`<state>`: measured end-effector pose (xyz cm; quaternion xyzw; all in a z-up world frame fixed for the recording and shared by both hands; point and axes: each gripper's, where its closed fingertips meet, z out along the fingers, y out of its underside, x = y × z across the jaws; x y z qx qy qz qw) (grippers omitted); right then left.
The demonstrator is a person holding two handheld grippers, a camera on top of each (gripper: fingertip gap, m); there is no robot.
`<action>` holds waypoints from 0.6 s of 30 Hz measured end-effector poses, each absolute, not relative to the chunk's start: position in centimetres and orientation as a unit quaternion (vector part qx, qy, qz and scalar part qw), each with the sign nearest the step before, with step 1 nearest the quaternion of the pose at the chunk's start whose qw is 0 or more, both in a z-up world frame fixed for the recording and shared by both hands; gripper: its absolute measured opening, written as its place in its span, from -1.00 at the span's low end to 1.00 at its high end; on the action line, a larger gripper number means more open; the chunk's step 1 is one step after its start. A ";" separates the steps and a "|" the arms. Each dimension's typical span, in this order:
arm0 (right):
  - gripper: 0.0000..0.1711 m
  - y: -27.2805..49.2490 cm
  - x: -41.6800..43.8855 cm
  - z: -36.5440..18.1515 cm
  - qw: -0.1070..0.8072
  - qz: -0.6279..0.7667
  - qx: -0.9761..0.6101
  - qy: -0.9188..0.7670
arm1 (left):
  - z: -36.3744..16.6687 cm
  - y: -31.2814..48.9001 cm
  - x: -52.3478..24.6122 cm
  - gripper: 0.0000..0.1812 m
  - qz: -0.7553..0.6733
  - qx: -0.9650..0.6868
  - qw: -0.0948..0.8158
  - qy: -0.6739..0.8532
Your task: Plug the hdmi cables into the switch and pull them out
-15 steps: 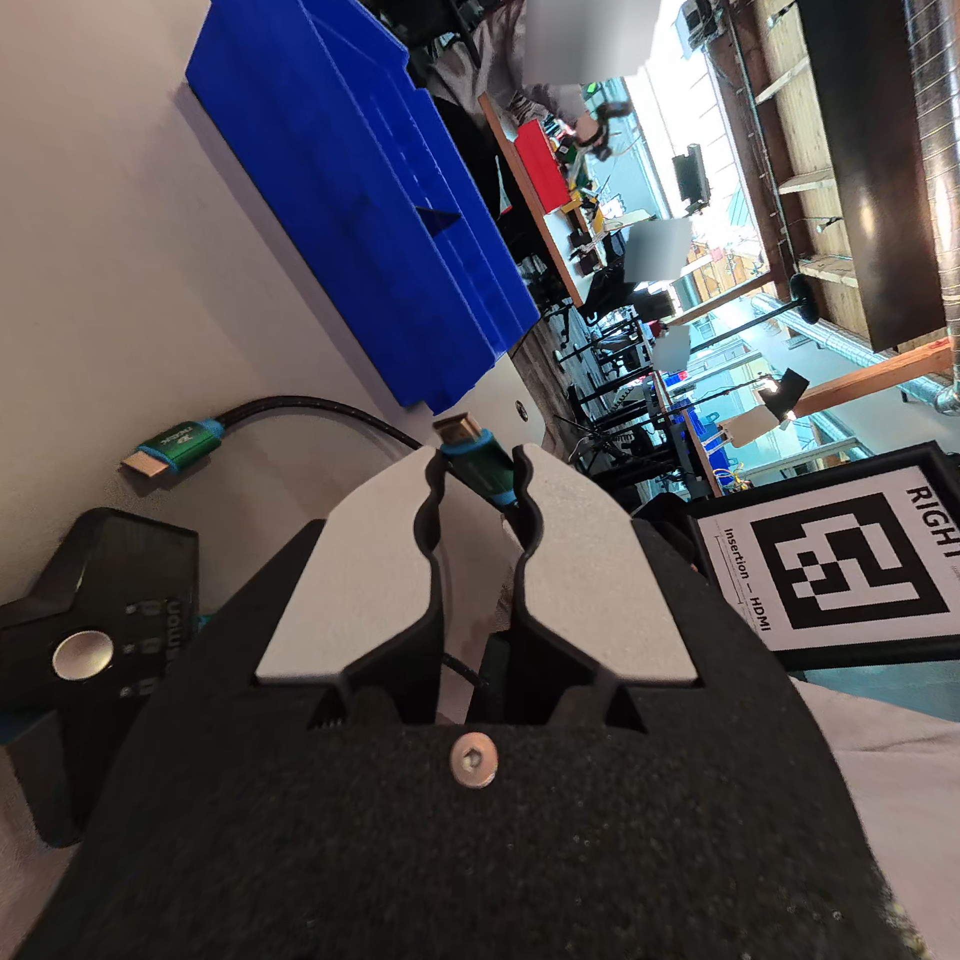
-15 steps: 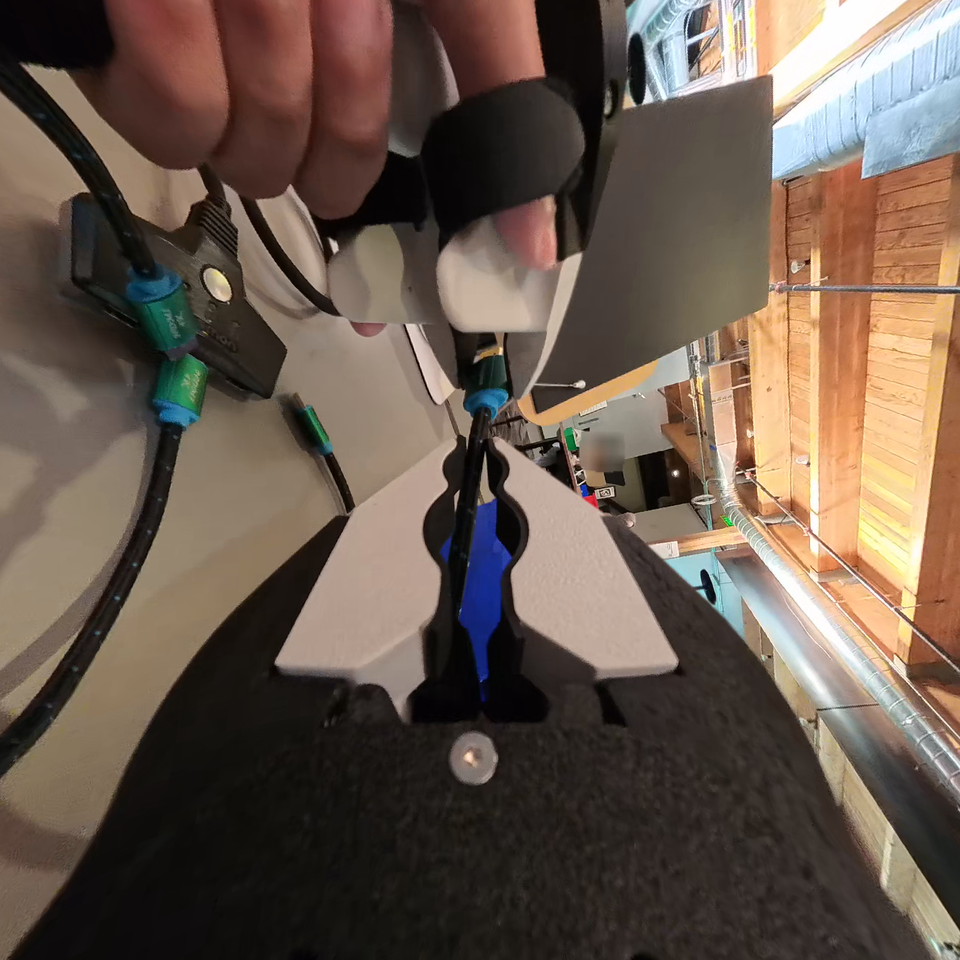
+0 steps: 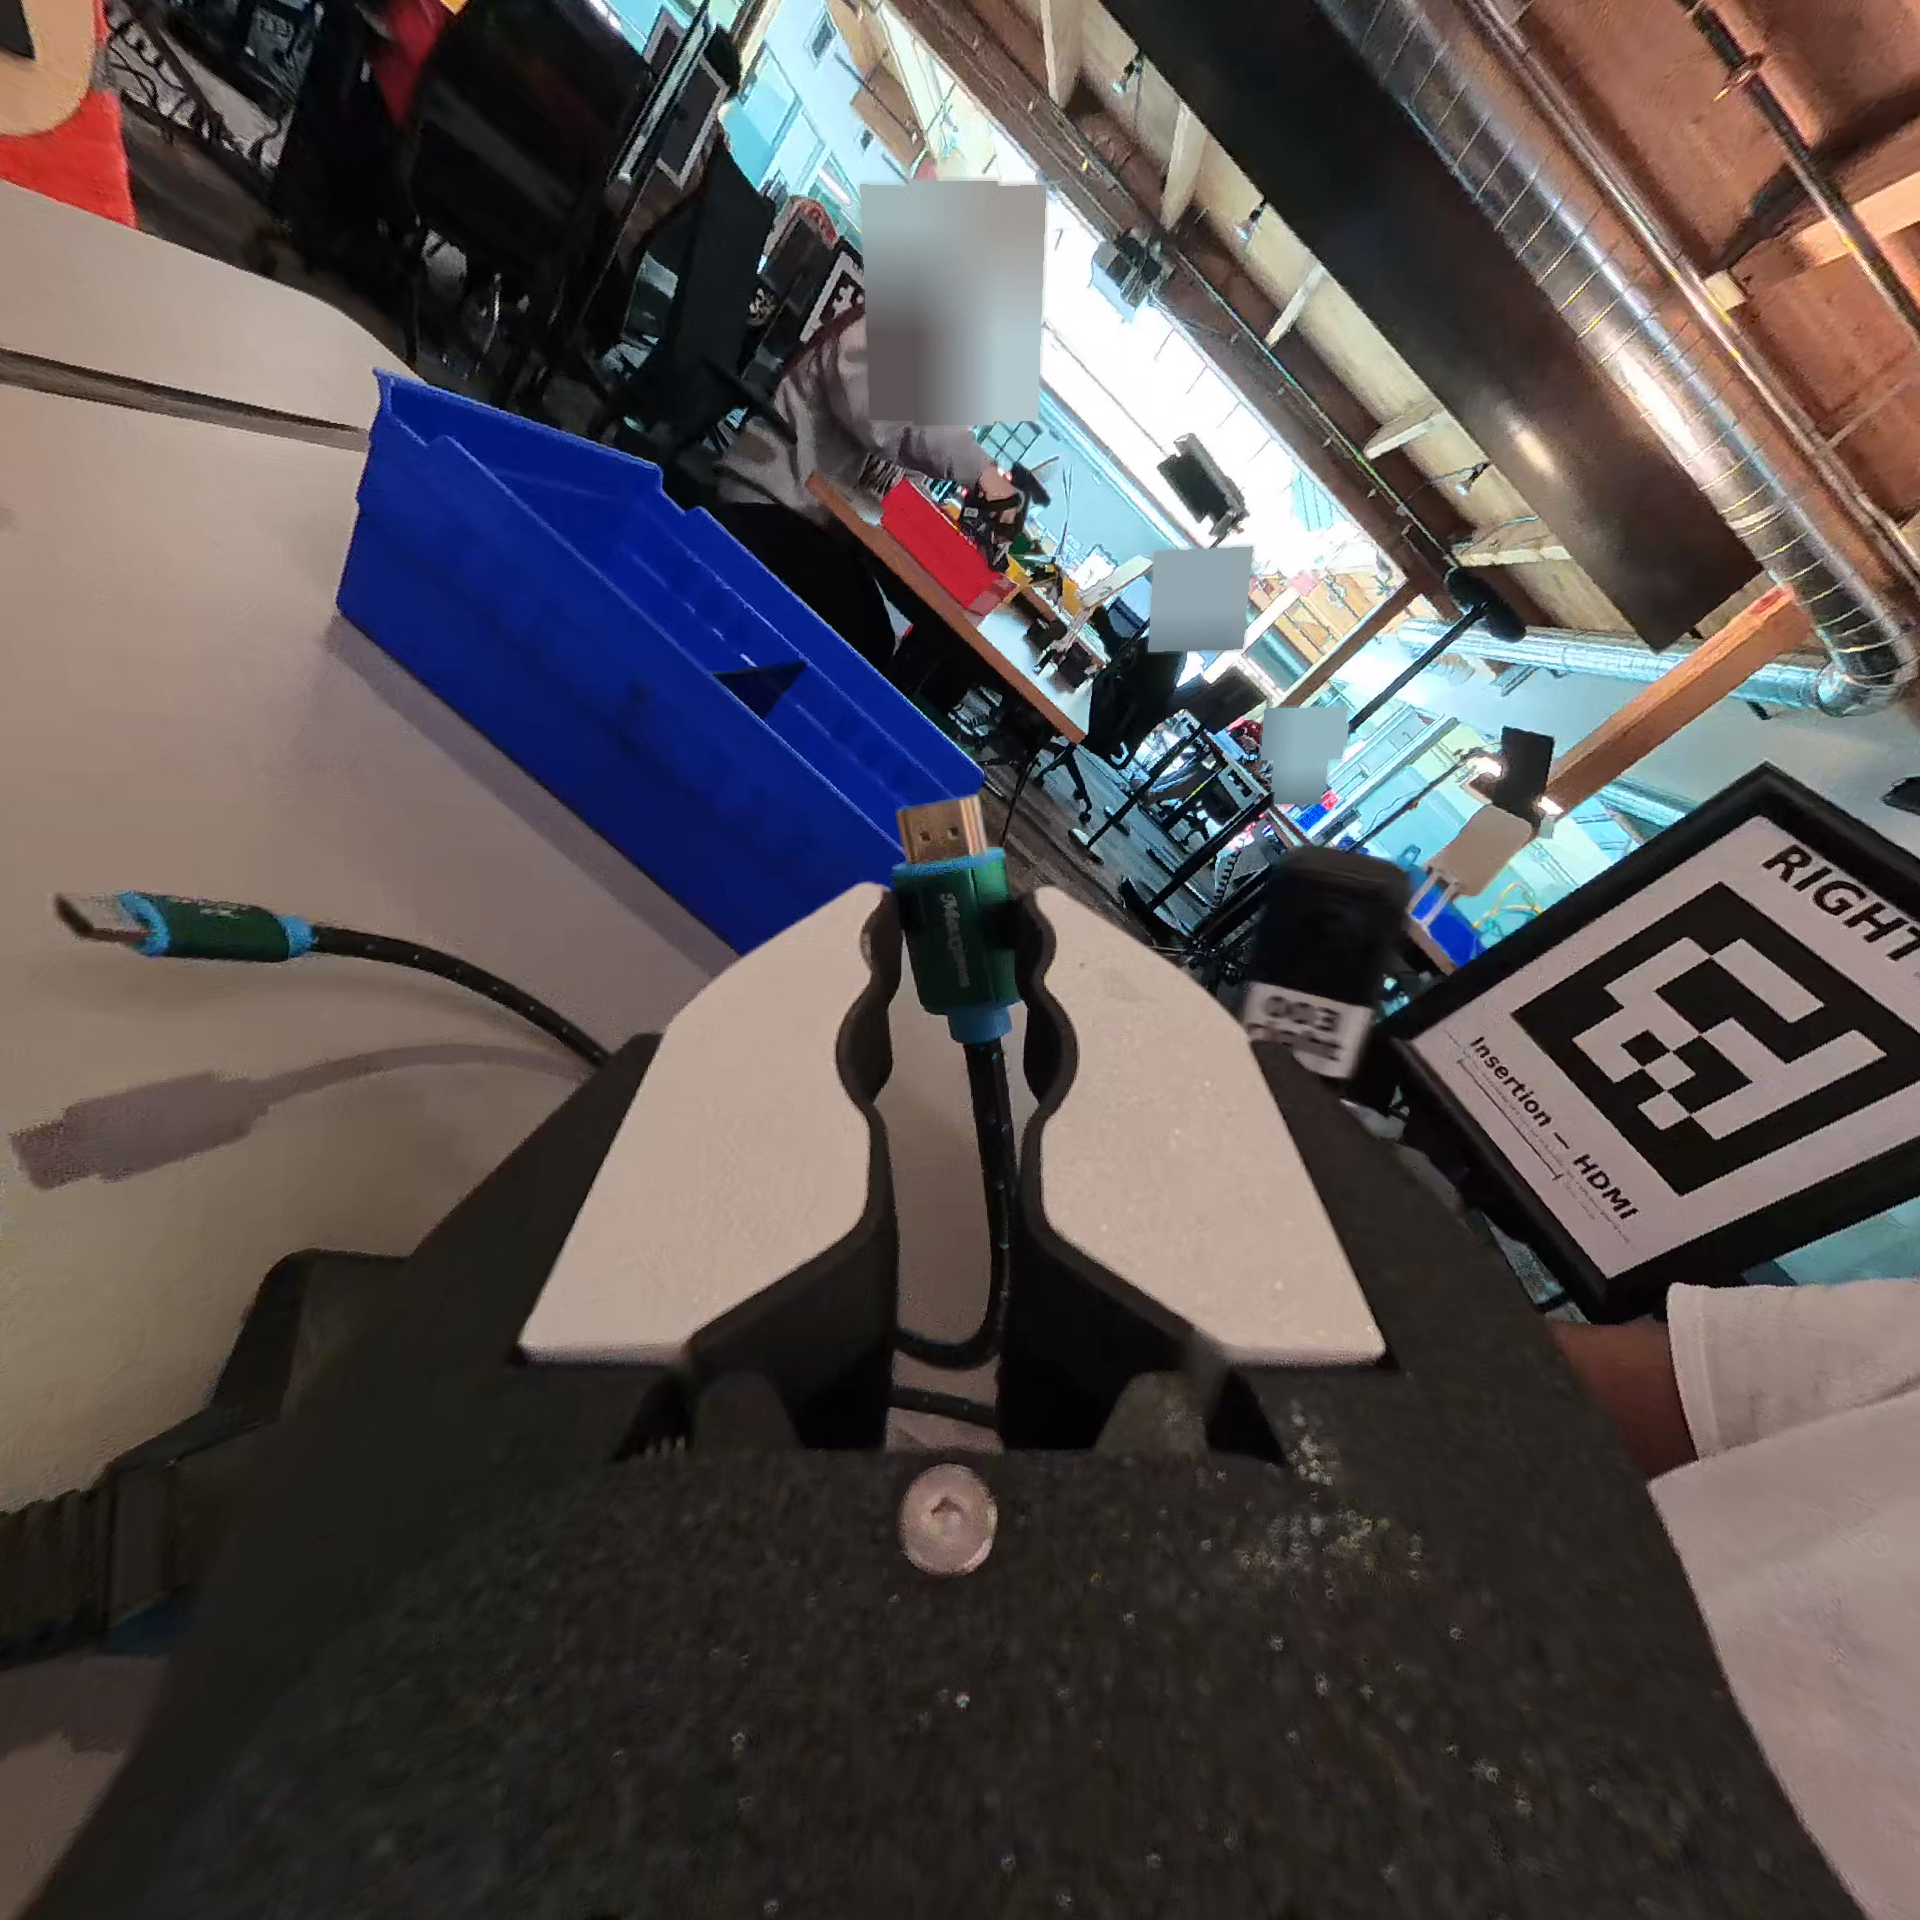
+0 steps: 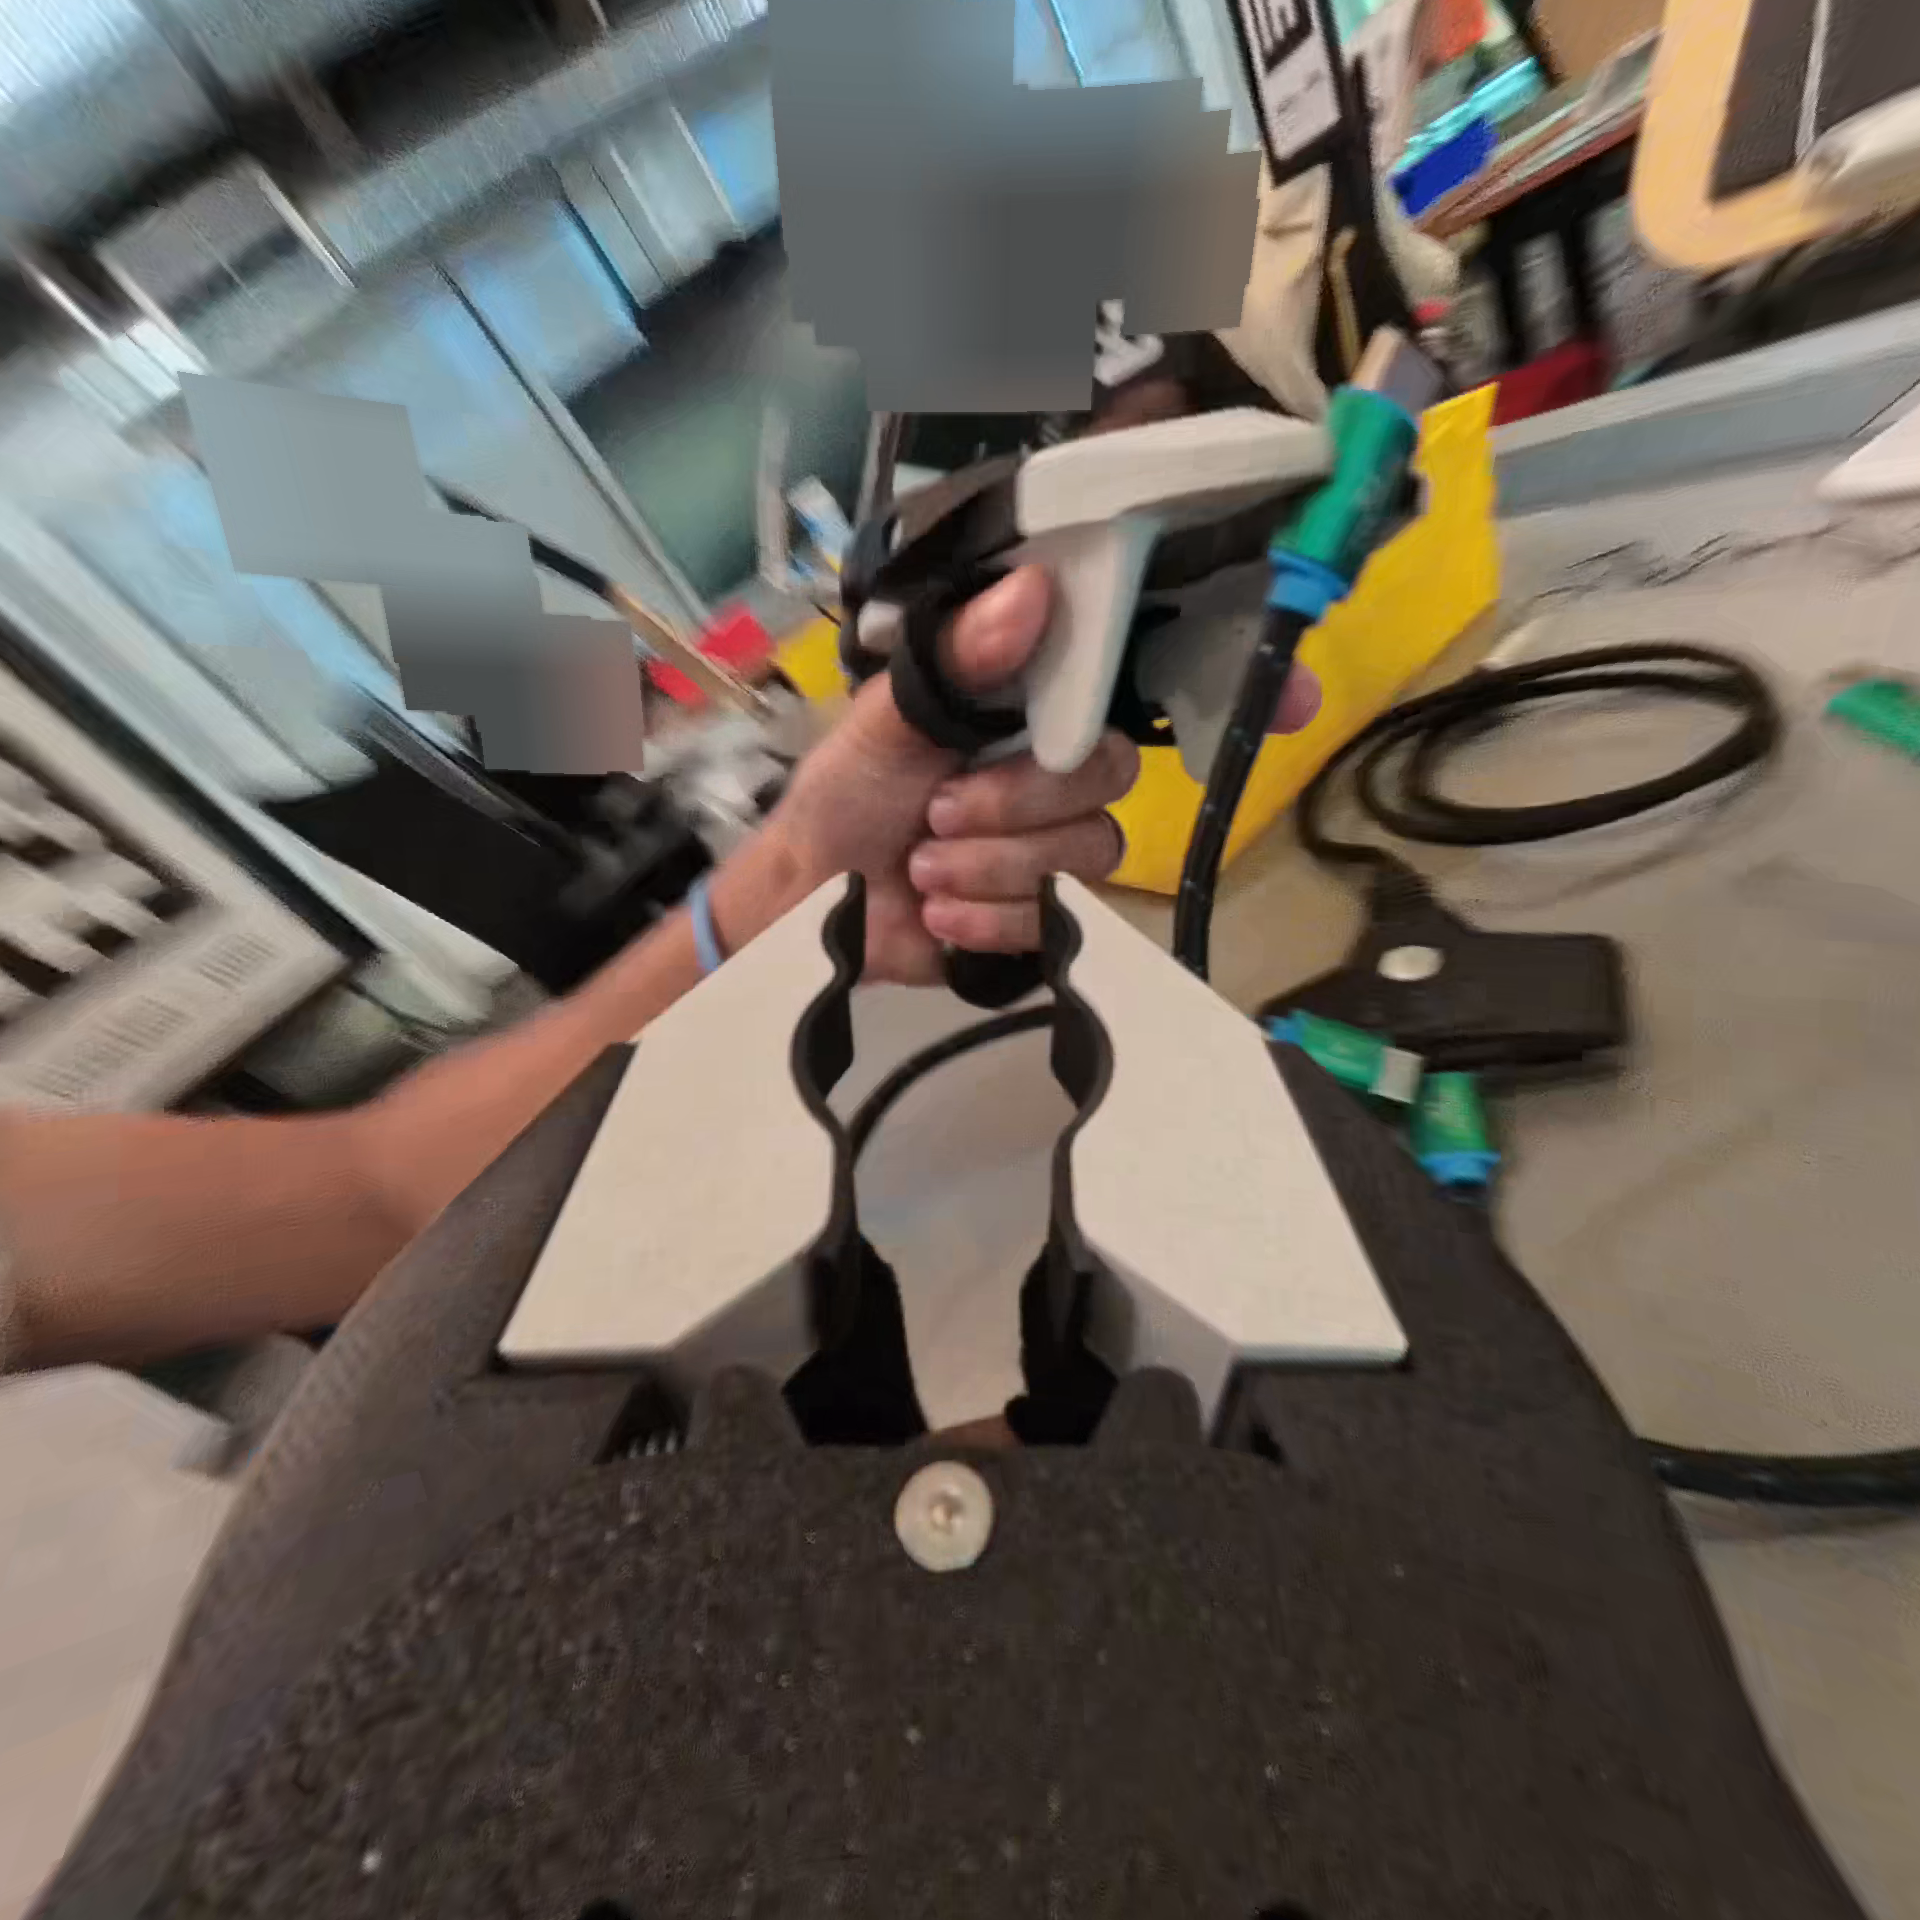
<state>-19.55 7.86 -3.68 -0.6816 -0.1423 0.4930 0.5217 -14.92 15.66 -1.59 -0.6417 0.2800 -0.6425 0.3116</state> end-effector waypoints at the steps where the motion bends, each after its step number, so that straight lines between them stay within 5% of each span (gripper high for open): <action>1: -0.57 8.2 -19.1 -3.4 0.512 0.533 -0.664 -0.115 | -1.6 15.5 -14.9 -0.77 -0.644 -0.641 0.310 0.280; 5: -0.51 10.2 -16.1 -3.0 0.557 0.513 -0.651 -0.051 | -0.7 14.2 -14.6 -0.77 -0.670 -0.616 0.306 0.281; 11: -0.52 9.9 -17.2 -4.7 0.472 0.596 -0.649 -0.025 | -0.4 12.4 -13.4 -0.77 -0.674 -0.602 0.291 0.314; 13: -0.62 9.6 -17.8 -4.9 0.453 0.607 -0.651 -0.048 | -0.3 12.2 -13.4 -0.77 -0.678 -0.598 0.288 0.314; 15: -0.93 9.1 -17.9 -4.8 0.457 0.601 -0.651 -0.082 | -0.5 12.4 -13.4 -0.78 -0.673 -0.604 0.289 0.314; 18: -0.94 9.7 -16.3 -5.7 0.466 0.538 -0.694 -0.109 | -0.9 13.5 -14.3 -0.78 -0.666 -0.613 0.300 0.302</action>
